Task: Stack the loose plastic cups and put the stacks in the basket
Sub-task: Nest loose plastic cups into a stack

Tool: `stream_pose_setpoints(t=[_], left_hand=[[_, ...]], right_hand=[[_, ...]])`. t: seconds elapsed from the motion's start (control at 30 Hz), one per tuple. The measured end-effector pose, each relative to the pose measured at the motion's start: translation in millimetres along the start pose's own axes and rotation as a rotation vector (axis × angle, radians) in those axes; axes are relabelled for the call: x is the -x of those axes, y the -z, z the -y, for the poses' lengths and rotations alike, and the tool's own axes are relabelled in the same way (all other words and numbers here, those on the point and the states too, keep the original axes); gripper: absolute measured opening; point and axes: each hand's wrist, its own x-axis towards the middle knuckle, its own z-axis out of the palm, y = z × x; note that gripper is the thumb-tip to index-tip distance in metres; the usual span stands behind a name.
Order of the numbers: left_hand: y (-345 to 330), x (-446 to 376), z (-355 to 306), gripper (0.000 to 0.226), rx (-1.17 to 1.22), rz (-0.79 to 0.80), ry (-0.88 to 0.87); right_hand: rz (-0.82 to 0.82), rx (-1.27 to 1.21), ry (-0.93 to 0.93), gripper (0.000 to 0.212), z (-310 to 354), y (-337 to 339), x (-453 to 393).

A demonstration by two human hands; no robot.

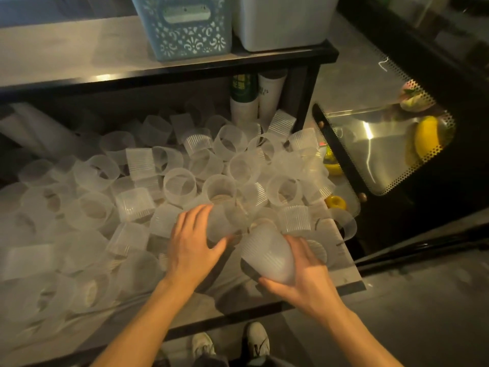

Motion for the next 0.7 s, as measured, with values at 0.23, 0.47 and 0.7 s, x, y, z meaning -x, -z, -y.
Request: stream_pose_setpoints(t=[0.23, 0.47, 0.7], left_hand=[[53, 23, 0, 0.062, 0.517, -0.079, 0.216], [72, 23, -20, 0.047, 0.871, 0.016, 0.247], [86, 13, -19, 0.041, 0.552, 0.158, 0.067]], right_hand=[[0.046, -0.005, 0.061, 0.088, 5, -2, -2], [0.04, -0.023, 0.139, 0.09, 29, -1, -12], [0.092, 0.069, 0.205, 0.088, 45, 8, -9]])
